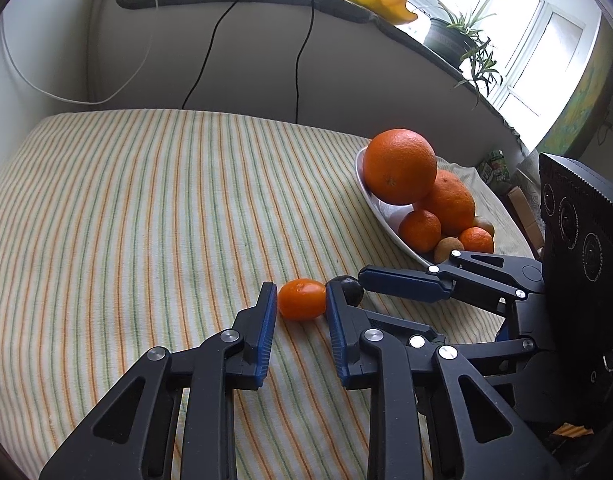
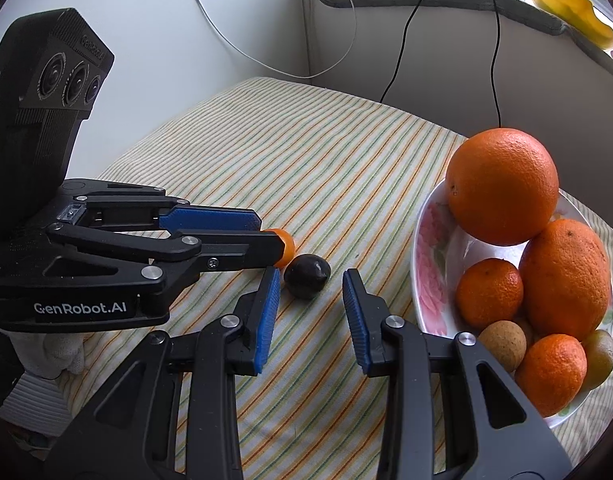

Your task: Organize fruits

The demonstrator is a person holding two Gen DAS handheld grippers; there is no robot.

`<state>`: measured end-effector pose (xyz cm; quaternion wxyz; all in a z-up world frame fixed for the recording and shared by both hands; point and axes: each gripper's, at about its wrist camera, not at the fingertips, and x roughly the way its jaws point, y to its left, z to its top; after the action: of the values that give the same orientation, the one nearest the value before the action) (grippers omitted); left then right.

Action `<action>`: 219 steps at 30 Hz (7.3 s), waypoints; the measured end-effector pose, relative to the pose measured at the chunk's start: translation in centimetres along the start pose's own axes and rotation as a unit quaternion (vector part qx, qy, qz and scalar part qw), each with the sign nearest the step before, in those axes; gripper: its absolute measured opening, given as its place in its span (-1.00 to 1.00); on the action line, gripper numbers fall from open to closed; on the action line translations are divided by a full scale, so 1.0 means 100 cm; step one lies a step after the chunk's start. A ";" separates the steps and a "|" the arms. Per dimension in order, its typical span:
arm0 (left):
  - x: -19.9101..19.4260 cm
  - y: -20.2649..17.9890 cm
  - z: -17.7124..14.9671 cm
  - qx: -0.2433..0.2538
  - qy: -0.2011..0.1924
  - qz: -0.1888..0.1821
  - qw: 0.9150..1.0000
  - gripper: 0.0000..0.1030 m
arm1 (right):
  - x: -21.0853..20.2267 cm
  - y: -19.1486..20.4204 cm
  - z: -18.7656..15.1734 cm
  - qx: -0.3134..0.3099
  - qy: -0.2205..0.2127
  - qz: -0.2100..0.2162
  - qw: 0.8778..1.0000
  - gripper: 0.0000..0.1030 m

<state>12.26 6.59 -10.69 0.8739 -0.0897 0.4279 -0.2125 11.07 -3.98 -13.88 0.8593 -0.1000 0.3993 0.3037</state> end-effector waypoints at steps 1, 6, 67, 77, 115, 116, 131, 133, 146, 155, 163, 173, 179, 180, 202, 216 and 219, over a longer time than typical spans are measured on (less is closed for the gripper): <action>0.000 0.001 0.000 0.000 -0.001 0.000 1.000 -0.54 | 0.001 0.000 0.001 -0.003 0.002 -0.001 1.000 -0.32; -0.002 0.005 0.001 -0.003 -0.002 -0.002 1.000 -0.54 | 0.006 0.002 0.004 -0.014 0.003 0.001 1.000 -0.32; 0.003 -0.082 0.016 0.031 -0.040 -0.003 0.999 -0.58 | -0.139 -0.092 -0.040 0.071 -0.109 -0.011 0.991 -0.56; 0.017 -0.096 0.023 0.036 -0.036 -0.011 0.999 -0.58 | -0.142 -0.128 -0.021 0.082 -0.121 -0.023 0.989 -0.56; 0.033 -0.106 0.029 0.070 -0.029 0.021 0.997 -0.75 | -0.071 -0.174 0.036 0.080 -0.080 -0.001 0.994 -0.56; 0.033 -0.105 0.029 0.068 -0.031 0.021 0.997 -0.75 | -0.071 -0.174 0.037 0.079 -0.079 0.000 0.994 -0.56; 0.025 -0.107 0.025 0.056 -0.039 0.046 0.997 0.44 | -0.079 -0.167 0.035 0.070 -0.090 -0.013 0.993 0.65; 0.026 -0.107 0.025 0.056 -0.038 0.051 0.996 0.44 | -0.082 -0.167 0.034 0.070 -0.093 -0.019 0.993 0.75; 0.020 -0.113 0.023 0.063 -0.048 0.074 0.994 0.51 | -0.091 -0.165 0.027 0.082 -0.096 -0.035 0.991 0.89; 0.015 -0.116 0.021 0.062 -0.056 0.080 0.993 0.51 | -0.099 -0.163 0.021 0.091 -0.098 -0.042 0.990 0.90; 0.008 -0.116 0.021 0.060 -0.065 0.083 0.993 0.51 | -0.111 -0.164 0.015 0.103 -0.107 -0.044 0.988 0.90; 0.001 -0.119 0.019 0.061 -0.073 0.088 0.992 0.51 | -0.124 -0.166 0.005 0.118 -0.120 -0.043 0.985 0.90; -0.005 -0.120 0.017 0.059 -0.080 0.098 0.990 0.51 | -0.134 -0.162 -0.003 0.124 -0.129 -0.043 0.983 0.90; -0.006 -0.120 0.016 0.059 -0.081 0.100 0.990 0.51 | -0.136 -0.161 -0.005 0.127 -0.132 -0.044 0.982 0.90; -0.028 -0.119 0.001 0.035 -0.094 0.128 0.987 0.56 | -0.169 -0.147 -0.051 0.164 -0.144 -0.070 0.973 1.00; -0.037 -0.120 -0.003 0.035 -0.104 0.131 0.985 0.56 | -0.170 -0.144 -0.055 0.168 -0.139 -0.069 0.974 1.00; -0.037 -0.120 -0.004 0.036 -0.105 0.131 0.985 0.56 | -0.170 -0.144 -0.055 0.169 -0.138 -0.066 0.974 1.00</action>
<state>6.42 -2.45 -4.20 0.9368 -0.0227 0.3342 -0.1005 7.87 -25.21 -5.81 0.9287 0.0635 0.3153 0.1847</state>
